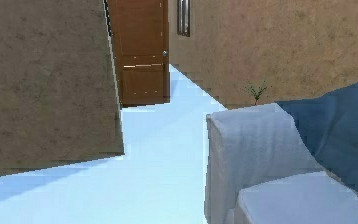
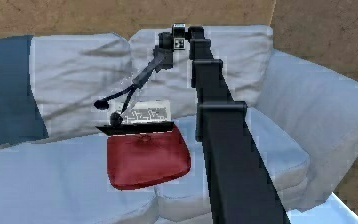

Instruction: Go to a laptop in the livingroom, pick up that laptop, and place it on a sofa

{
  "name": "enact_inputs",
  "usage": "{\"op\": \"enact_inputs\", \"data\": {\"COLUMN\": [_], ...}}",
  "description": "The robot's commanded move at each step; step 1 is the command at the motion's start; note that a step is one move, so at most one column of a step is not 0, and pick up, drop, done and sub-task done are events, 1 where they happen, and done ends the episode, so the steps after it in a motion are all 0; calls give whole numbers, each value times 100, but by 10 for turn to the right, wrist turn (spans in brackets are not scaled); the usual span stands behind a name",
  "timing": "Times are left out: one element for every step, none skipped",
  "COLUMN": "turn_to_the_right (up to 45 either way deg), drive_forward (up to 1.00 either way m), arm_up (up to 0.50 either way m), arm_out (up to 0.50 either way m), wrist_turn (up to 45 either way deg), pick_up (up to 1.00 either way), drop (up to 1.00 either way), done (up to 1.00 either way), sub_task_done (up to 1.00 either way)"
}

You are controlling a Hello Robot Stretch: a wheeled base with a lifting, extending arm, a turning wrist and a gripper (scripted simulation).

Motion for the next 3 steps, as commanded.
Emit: {"op": "enact_inputs", "data": {"turn_to_the_right": [0,0,0], "drive_forward": [0,0,0], "arm_up": [0,0,0], "arm_out": [0,0,0], "wrist_turn": [450,450,30], "pick_up": [0,0,0], "drop": [0,0,0], "done": [0,0,0], "sub_task_done": [0,0,0]}}
